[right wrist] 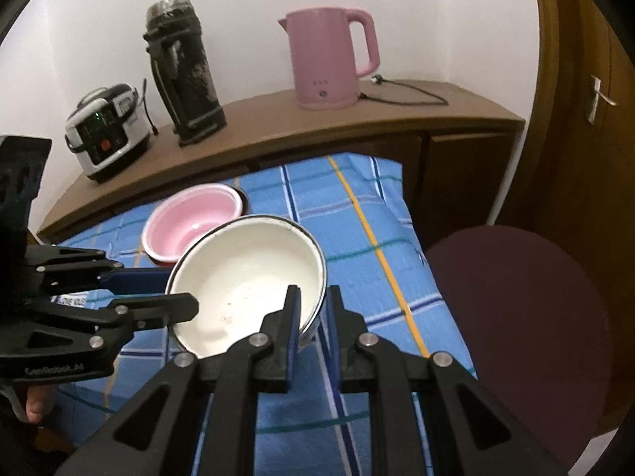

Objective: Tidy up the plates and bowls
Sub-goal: 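Lift the white enamel bowl with the left tool over the pink bowl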

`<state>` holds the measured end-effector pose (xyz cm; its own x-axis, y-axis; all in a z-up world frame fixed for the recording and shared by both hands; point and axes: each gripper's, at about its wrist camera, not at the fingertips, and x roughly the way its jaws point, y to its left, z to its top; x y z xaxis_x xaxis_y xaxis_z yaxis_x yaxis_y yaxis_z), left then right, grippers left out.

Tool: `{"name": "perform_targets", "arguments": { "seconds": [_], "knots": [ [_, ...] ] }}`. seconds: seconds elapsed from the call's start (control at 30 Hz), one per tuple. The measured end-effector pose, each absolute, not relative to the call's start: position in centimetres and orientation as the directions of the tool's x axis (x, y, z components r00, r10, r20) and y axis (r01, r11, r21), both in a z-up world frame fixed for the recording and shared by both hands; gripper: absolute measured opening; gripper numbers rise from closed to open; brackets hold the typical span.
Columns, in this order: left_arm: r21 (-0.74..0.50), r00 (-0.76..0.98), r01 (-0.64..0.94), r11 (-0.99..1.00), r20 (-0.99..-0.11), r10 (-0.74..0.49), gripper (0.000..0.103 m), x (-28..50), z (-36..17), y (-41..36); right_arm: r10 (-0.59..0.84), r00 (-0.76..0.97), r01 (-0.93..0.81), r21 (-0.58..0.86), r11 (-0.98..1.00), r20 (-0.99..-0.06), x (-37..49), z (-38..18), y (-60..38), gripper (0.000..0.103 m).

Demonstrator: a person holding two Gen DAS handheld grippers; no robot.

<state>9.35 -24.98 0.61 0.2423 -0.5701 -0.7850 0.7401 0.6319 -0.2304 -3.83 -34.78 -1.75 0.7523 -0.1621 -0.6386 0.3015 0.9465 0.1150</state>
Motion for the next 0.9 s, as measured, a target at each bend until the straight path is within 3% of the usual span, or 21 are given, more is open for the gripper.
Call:
{"name": "perform_targets", "arguments": {
  "seconds": [0.5, 0.9],
  "knots": [
    [-0.253, 0.365, 0.671, 0.697, -0.706, -0.608, 0.032, 12.0, 5.6, -20.4, -0.131, 0.843, 0.201, 0.078, 0.977, -0.522, -0.8, 4.8, -30.9, 0.013],
    [-0.288, 0.41, 0.613, 0.736, -0.681, -0.607, 0.032, 14.4, 6.5, -17.6, -0.1, 0.863, 0.152, 0.066, 0.986, -0.496, 2.6, 6.4, -29.2, 0.013]
  ]
}}
